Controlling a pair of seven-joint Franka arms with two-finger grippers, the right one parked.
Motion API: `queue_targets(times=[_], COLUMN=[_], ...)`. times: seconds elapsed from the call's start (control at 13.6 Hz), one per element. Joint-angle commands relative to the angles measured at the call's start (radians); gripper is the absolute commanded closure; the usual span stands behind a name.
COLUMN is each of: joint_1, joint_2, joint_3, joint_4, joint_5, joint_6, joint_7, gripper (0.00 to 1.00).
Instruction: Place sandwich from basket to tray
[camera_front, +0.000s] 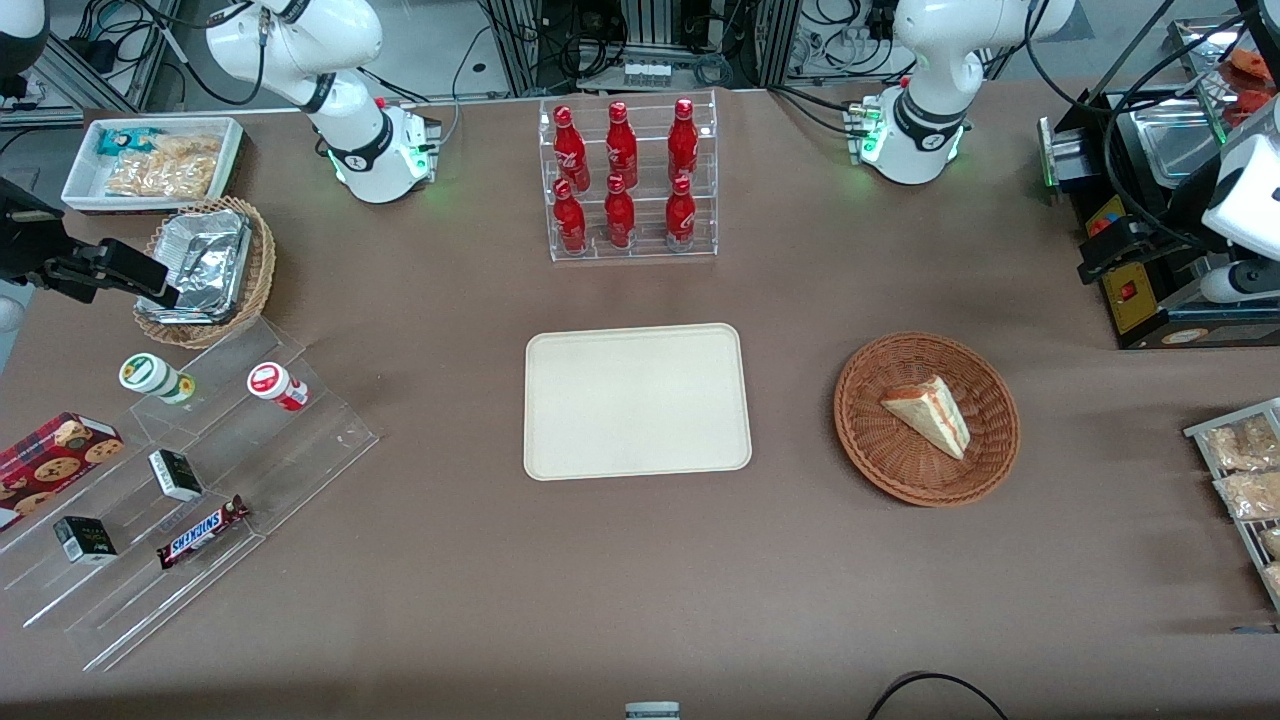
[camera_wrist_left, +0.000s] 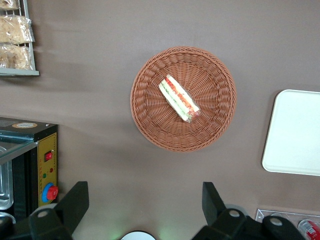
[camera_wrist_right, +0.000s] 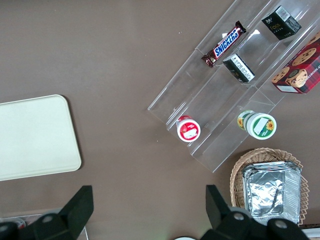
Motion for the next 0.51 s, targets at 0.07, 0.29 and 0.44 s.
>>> queue_targets(times=[0.07,0.29,0.44], joint_1=[-0.008,-0.008,-0.009], joint_2=[-0.006,0.031,0.054], joint_3=[0.004,0.002,0.001], joint_4=[0.015,-0.001,-0.045], joint_5=[0.005,0.006,0.008], joint_6=[-0.036,-0.026,0.01], joint_7=[-0.019,-0.027,-0.042], gripper=[0.0,0.0,0.0])
